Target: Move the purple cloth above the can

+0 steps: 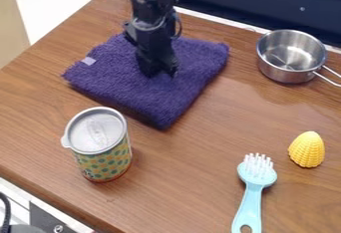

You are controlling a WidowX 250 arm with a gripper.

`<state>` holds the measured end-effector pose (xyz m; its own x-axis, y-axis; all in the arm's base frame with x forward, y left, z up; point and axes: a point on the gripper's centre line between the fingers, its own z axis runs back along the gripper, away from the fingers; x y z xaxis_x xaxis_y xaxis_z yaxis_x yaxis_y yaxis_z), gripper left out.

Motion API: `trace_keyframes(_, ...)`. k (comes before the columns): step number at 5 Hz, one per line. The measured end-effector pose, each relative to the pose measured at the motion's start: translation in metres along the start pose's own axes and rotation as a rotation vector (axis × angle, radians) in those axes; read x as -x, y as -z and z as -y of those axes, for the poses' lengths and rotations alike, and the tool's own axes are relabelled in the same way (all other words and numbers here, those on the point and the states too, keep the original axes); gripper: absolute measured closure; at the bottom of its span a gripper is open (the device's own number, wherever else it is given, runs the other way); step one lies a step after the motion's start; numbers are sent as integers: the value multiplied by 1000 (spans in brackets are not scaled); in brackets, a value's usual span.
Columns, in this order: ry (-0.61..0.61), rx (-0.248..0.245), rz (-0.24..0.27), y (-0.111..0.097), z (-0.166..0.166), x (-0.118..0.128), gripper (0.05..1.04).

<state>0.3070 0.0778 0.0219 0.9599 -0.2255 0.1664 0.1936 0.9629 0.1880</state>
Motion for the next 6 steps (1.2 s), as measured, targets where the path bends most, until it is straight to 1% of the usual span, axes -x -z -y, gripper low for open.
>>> trace_keyframes(1,0,18,-3,-2,5,11,1031)
trace_keyframes(2,-47,33,-17,-3,8,12,1031)
trace_keyframes(3,-128,34,-15,-4,15,9,1031)
trace_keyframes(4,-136,35,-25,-5,17,9,1031)
trace_keyframes(5,-154,45,-53,-5,14,7,1031)
trace_keyframes(6,-188,74,-73,-7,7,4,1020)
